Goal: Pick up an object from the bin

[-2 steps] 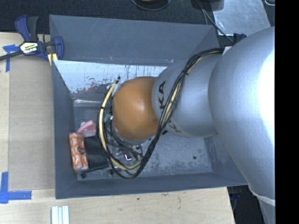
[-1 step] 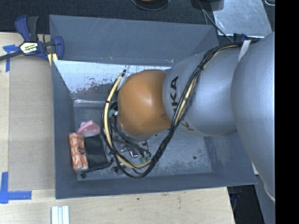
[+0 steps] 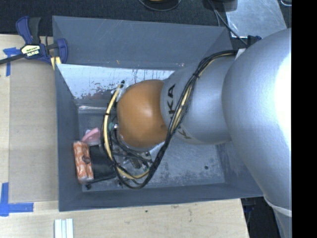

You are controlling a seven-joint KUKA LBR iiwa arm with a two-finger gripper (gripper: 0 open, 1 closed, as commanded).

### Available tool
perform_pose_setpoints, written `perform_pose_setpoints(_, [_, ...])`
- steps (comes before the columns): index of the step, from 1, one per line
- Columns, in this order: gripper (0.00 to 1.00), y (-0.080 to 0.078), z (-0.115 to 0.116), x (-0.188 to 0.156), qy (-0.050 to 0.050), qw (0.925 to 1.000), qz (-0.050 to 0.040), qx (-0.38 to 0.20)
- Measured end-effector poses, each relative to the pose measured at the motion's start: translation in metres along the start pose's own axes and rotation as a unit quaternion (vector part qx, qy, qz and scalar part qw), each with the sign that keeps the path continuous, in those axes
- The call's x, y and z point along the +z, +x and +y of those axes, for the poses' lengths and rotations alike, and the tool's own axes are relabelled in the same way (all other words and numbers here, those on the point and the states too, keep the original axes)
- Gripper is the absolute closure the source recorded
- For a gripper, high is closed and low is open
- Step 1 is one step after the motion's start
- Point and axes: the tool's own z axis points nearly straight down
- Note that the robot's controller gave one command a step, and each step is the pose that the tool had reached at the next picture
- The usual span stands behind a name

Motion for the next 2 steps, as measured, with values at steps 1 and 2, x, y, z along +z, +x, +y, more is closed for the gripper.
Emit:
perform_pose_setpoints(1, [0.00,0.0034,0.0112,0.0300,0.000,0.9999,-0.0057,-0.010])
perform_pose_setpoints(2, [1.00,-0.0006,0.0077,0.0294,-0.001,0.9987,-0.0053,-0.051])
